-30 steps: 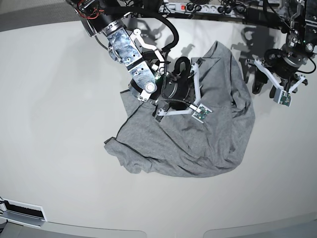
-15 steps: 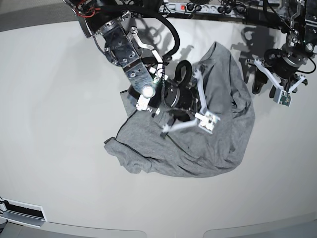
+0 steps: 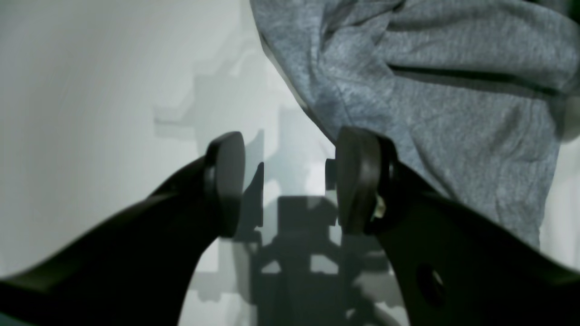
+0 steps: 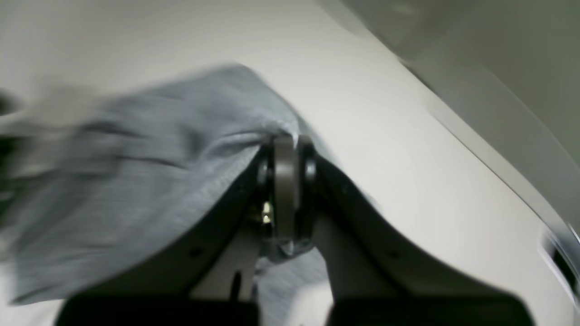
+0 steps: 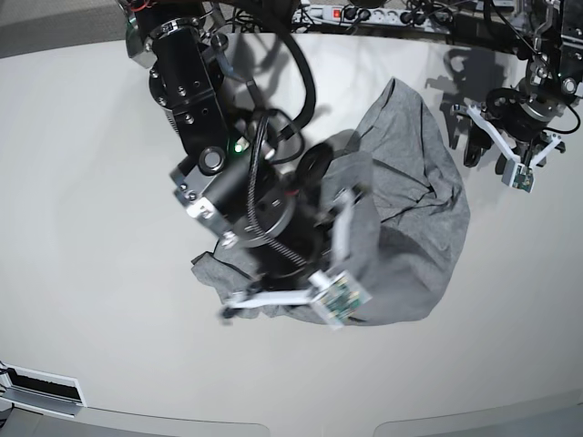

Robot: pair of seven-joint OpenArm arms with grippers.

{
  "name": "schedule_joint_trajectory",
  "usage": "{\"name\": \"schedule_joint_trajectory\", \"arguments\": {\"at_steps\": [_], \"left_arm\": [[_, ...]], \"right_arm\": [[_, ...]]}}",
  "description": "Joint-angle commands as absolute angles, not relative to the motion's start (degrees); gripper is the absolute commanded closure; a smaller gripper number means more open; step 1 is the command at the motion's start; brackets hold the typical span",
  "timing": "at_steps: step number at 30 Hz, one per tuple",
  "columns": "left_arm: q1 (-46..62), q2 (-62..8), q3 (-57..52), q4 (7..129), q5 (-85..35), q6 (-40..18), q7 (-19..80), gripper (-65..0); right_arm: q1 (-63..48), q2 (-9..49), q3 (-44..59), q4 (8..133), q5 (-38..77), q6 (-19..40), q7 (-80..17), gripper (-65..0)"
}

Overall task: Layout the t-shirt on the table in an organized manner, then fold the t-shirt properly
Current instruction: 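Drag the held t-shirt away from the left gripper across the table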

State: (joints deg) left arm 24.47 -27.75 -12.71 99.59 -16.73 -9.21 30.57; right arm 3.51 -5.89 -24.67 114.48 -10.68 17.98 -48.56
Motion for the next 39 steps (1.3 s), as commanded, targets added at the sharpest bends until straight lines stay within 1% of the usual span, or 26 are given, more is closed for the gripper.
{"name": "schedule_joint_trajectory", "arguments": {"at_steps": [1, 6, 10, 12, 16, 18, 21, 22, 24, 26, 31, 39], "left_arm": [[24.62, -28.56, -13.1, 100.47, -17.08, -9.1, 29.65, -33.2], [24.6, -28.42, -13.1, 100.47, -21.45, -15.0, 29.67, -33.2], [24.6, -27.81, -13.1, 100.47, -21.52, -16.01, 29.67, -33.2], [24.6, -27.27, -13.1, 100.47, -21.52, -15.88, 29.65, -33.2], [24.58, -24.91, -13.1, 100.42, -21.54, -15.88, 29.54, -33.2], [24.58, -23.03, -13.1, 100.12, -21.52, -15.33, 28.51, -33.2], [24.4, -19.81, -13.1, 99.98, -21.5, -11.62, 28.42, -33.2], [24.43, -19.07, -13.1, 99.98, -21.04, -10.24, 28.4, -33.2], [24.43, -18.13, -13.1, 99.98, -19.62, -7.99, 28.42, -33.2], [24.43, -18.09, -13.1, 99.98, -19.11, -7.86, 28.58, -33.2], [24.43, -18.09, -13.1, 99.98, -18.2, -7.84, 28.73, -33.2], [24.45, -18.06, -13.1, 99.98, -17.02, -7.84, 29.91, -33.2]], "right_arm": [[4.6, -6.44, -23.14, 115.68, -11.35, 16.88, -47.29, 0.0], [4.6, -4.56, -14.11, 115.68, -11.4, 14.11, -47.33, 0.0], [4.58, -1.06, -7.18, 115.68, -9.98, 12.84, -47.46, 0.0], [4.58, 0.8, -4.32, 115.68, -8.05, 13.63, -47.68, 0.0], [4.43, 3.44, -0.36, 115.68, -3.01, 17.23, -48.36, 0.0], [4.43, 4.49, 0.69, 115.68, -1.1, 18.79, -49.25, 0.0], [4.43, 5.96, 0.86, 115.68, -0.93, 19.51, -49.34, 0.0], [4.43, 6.57, 0.86, 115.68, -2.09, 19.22, -49.34, 0.0], [4.4, 8.16, 0.89, 115.68, -5.17, 16.64, -49.45, 0.0], [4.4, 10.07, 1.39, 115.68, -6.81, 14.52, -50.24, 0.0], [4.27, 13.52, 4.97, 115.66, -6.92, 14.28, -50.68, 0.0], [4.25, 14.35, 13.96, 115.66, -5.58, 13.45, -50.68, 0.0]]}}
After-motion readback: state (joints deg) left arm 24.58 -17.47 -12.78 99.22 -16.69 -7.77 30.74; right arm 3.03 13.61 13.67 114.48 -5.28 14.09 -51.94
